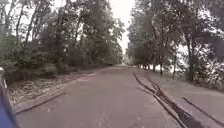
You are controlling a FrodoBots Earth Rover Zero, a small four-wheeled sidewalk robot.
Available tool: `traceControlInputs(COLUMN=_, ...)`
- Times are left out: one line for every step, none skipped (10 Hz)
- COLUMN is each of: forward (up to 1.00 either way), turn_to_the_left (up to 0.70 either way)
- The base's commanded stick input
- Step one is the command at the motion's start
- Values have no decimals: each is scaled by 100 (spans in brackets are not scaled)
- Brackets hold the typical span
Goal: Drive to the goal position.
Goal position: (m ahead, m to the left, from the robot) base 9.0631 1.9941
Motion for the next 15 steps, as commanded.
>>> traceControlInputs(forward=70, turn_to_the_left=-1)
traceControlInputs(forward=70, turn_to_the_left=-1)
traceControlInputs(forward=70, turn_to_the_left=-1)
traceControlInputs(forward=70, turn_to_the_left=-1)
traceControlInputs(forward=70, turn_to_the_left=-1)
traceControlInputs(forward=70, turn_to_the_left=-1)
traceControlInputs(forward=70, turn_to_the_left=-1)
traceControlInputs(forward=70, turn_to_the_left=-1)
traceControlInputs(forward=70, turn_to_the_left=-1)
traceControlInputs(forward=70, turn_to_the_left=-1)
traceControlInputs(forward=70, turn_to_the_left=-1)
traceControlInputs(forward=70, turn_to_the_left=-1)
traceControlInputs(forward=70, turn_to_the_left=-1)
traceControlInputs(forward=70, turn_to_the_left=-1)
traceControlInputs(forward=70, turn_to_the_left=-1)
